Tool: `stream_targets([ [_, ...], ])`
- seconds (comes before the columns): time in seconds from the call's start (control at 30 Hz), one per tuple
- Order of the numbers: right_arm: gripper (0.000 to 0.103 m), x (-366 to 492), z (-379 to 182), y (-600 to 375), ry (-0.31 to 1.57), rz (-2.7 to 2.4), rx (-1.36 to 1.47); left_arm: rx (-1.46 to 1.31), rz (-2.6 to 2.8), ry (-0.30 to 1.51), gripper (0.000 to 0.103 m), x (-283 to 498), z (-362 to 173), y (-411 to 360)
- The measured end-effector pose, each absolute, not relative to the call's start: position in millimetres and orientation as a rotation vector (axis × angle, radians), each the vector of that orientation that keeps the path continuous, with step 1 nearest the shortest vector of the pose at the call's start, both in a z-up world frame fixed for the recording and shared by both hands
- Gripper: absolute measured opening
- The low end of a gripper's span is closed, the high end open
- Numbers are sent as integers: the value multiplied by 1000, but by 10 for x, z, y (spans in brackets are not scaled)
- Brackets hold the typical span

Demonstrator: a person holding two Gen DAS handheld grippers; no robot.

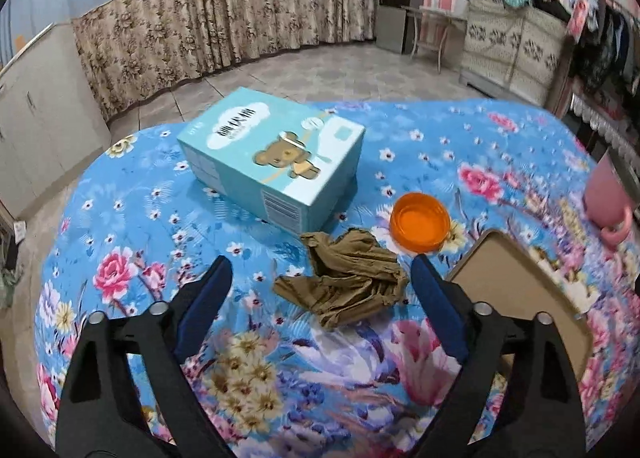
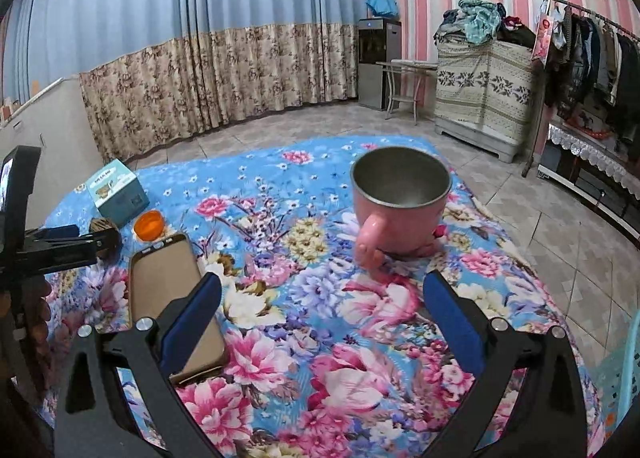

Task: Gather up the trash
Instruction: 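Grasp the brown cloth with the left gripper while the right grasps the orange lid, then carry the brown cloth and orange lid over the light blue basket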

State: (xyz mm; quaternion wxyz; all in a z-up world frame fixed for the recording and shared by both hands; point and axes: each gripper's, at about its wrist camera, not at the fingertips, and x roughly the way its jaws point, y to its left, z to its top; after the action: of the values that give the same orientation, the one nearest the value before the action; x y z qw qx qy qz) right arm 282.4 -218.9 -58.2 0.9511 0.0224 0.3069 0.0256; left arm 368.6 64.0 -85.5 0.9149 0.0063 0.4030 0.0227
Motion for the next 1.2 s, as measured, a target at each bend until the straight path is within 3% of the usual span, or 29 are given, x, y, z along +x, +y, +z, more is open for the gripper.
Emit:
stream_targets([
  [0.07, 99, 2881, -599, -2183, 644, 53, 57, 14, 19, 838, 64, 3710, -878, 631],
  [0.2, 98, 2981, -571, -2087, 643, 56, 56, 11, -4, 816, 56, 3658, -838, 664],
  [0.97, 97, 3821, -795, -290, 798, 223, -105, -120, 234, 689, 54, 3394, -394, 2103],
  [1.0, 96, 3859, -810, -267, 811, 225, -101, -113, 236, 689, 54, 3401, -394, 2096],
  [1.2, 59, 3950, -849, -215, 841, 248, -96, -98, 230, 696, 54, 3470, -422, 2074],
])
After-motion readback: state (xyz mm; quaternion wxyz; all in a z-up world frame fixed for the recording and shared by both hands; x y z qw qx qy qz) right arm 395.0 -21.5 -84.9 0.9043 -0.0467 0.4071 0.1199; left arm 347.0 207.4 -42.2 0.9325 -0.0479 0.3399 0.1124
